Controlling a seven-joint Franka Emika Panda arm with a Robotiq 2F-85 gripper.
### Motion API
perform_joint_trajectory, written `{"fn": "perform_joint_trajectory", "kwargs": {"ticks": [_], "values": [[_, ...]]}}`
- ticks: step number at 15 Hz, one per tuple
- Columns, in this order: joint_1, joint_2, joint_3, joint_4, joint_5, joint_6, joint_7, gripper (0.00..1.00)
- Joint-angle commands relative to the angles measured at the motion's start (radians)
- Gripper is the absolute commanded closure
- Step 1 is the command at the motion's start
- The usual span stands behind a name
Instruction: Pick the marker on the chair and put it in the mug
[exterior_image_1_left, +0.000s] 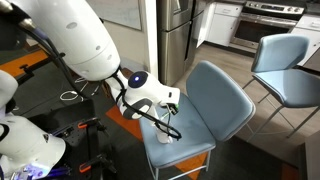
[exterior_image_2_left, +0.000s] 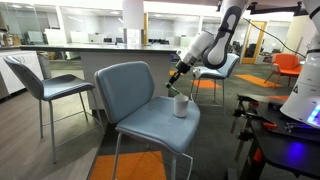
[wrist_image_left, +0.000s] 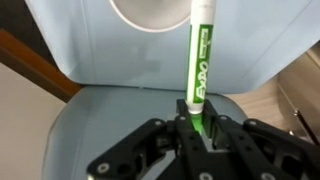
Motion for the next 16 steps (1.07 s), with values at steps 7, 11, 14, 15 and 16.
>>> {"fn": "perform_joint_trajectory", "kwargs": {"ticks": [7,11,14,15,16], "values": [[-0.003,-0.004,-0.007,-0.020,-0.020,0.000,-0.109,0.95],[-0.045,0.024,0.032,0.029,-0.067,0.000,-0.134,0.95],[-0.057,0.051,0.032,0.062,-0.098,0.000,-0.156,0.95],[-0.059,0.066,0.026,0.067,-0.108,0.000,-0.165,0.95],[-0.067,0.080,0.026,0.068,-0.121,0.000,-0.182,0.95]]}}
